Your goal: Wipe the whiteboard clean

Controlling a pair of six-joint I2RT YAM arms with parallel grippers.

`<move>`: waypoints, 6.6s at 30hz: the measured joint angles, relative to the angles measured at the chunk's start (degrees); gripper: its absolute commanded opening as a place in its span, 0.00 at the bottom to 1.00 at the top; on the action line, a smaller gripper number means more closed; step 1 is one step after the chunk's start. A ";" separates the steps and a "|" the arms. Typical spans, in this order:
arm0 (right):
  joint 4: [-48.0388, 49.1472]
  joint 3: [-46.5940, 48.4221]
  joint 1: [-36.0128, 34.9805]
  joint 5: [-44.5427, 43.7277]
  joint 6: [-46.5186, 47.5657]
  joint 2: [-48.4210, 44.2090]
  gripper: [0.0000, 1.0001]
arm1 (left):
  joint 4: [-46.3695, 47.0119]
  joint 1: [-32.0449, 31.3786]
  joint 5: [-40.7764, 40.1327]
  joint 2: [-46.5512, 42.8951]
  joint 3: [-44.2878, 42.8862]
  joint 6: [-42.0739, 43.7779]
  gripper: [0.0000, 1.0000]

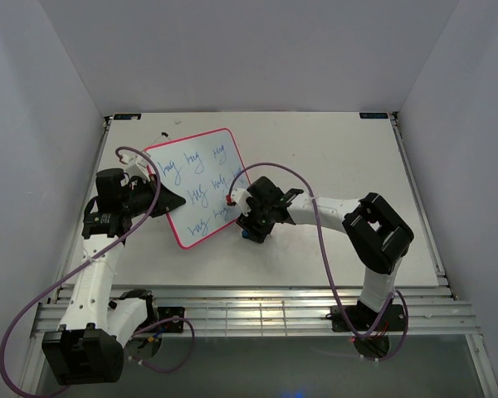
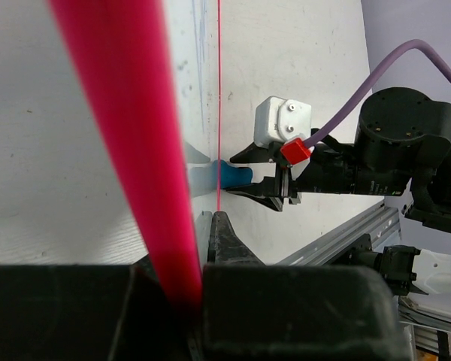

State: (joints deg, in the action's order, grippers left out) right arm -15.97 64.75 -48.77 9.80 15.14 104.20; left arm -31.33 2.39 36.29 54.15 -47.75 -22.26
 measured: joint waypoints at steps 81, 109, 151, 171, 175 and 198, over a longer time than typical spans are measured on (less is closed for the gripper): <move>-2.12 0.50 -6.43 -8.15 -19.06 -18.45 0.27 | 11.56 -25.40 24.46 29.24 4.20 -6.49 0.00; 0.09 -1.97 3.34 -6.60 -20.94 -16.22 0.22 | 10.03 -25.05 23.71 29.09 4.33 -8.63 0.00; -16.63 18.64 -2.12 -10.86 -26.01 -4.59 0.18 | 8.59 -23.85 22.75 26.69 5.27 -8.72 0.00; -0.52 -12.81 9.55 -5.81 -30.60 -21.77 0.18 | 8.87 -22.95 22.21 26.32 5.40 -9.16 0.00; -0.50 -13.14 10.82 -5.14 -30.95 -21.70 0.18 | 8.87 -22.88 22.23 26.10 5.44 -9.27 0.00; -6.27 11.72 -0.61 -4.33 -28.92 -6.99 0.18 | 7.78 -21.66 20.87 24.15 6.27 -9.94 0.00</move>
State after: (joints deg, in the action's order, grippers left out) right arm -22.24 76.47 -49.39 5.48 -13.78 97.21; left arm -23.55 -19.27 57.17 78.30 -41.47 -32.21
